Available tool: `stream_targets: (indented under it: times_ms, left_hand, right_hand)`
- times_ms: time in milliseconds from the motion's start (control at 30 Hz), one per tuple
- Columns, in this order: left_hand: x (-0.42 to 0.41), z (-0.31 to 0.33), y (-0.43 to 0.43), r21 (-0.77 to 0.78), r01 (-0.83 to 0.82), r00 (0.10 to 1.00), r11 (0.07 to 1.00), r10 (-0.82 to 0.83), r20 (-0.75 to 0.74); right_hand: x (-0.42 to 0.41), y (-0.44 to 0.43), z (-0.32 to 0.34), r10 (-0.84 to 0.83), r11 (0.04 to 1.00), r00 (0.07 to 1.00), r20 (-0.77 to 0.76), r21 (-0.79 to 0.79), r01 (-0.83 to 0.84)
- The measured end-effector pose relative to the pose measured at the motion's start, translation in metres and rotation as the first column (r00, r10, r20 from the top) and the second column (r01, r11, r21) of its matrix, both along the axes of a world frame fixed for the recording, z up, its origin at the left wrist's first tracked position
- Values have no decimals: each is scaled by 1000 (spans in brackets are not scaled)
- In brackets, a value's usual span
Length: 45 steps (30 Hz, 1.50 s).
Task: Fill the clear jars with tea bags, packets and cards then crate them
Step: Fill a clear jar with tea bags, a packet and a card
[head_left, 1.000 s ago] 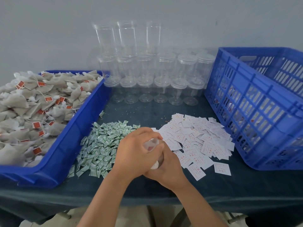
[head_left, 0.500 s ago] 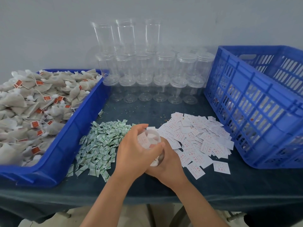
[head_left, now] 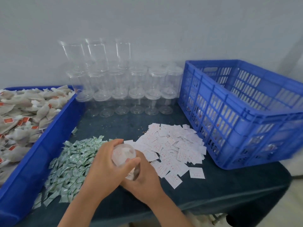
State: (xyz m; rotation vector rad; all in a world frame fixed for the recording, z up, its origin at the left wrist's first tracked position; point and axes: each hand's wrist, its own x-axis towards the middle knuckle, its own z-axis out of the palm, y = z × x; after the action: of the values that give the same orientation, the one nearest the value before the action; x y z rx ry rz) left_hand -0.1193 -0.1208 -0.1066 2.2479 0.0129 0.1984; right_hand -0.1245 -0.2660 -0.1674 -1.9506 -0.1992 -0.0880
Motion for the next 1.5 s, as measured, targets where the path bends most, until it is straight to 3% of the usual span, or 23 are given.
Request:
stream_targets:
  times_ms: [67, 133, 200, 300, 400, 500, 567, 733, 800, 900, 1000, 1100, 1200, 1300, 1500]
  left_hand:
    - [-5, 5, 0, 117, -93, 994, 989, 99, -47]
    - [-9, 11, -2, 228, -138, 985, 964, 157, -66]
    - [-12, 17, -8, 295, -124, 987, 947, 148, -58]
    - [-12, 30, -27, 325, -64, 996, 943, 83, -45]
    - [-9, 61, -49, 191, -9, 999, 982, 1, 43]
    - [-2, 99, -76, -40, 109, 969, 993, -97, 227]
    - [4, 125, -99, -160, 222, 926, 962, -157, 343]
    - [52, 183, -172, -262, 448, 815, 855, -269, 514]
    - [82, 198, -209, -276, 474, 800, 836, -279, 531]
    - [124, 210, -267, -159, 476, 793, 865, -343, 504]
    - [154, 203, -318, -84, 456, 846, 886, -402, 351]
    - [167, 181, -352, 115, 448, 875, 886, -461, 145]
    - [171, 169, -364, 340, 443, 850, 829, -510, 136]
    - [173, 166, -364, 413, 439, 849, 798, -519, 102]
    - [177, 160, -364, 455, 407, 848, 792, -513, 136]
  right_hand:
    - [0, 1, 5, 12, 999, 999, 33, -43, -10]
    - [1, -4, 13, -25, 979, 995, 98, -197, 44]
    - [-1, -13, 26, -11, 952, 992, 130, -303, 50]
    - [-4, -30, 55, 47, 944, 993, 108, -329, -9]
    - [-3, -58, 100, 3, 944, 989, 150, -328, 47]
    - [0, -97, 154, -59, 942, 970, 237, -309, 133]
    - [4, -127, 191, -97, 934, 950, 298, -302, 190]
    - [31, -198, 271, -201, 862, 880, 431, -349, 368]
    - [50, -229, 290, -277, 801, 847, 453, -378, 464]
    - [83, -280, 307, -362, 696, 818, 446, -454, 556]
    - [118, -325, 311, -421, 560, 818, 392, -597, 574]
    - [156, -358, 302, -500, 366, 827, 258, -802, 472]
    - [192, -385, 283, -606, 233, 786, 124, -917, 324]
    - [223, -409, 265, -702, 89, 709, 71, -978, 186]
    - [261, -443, 254, -754, 29, 656, 31, -996, 81]
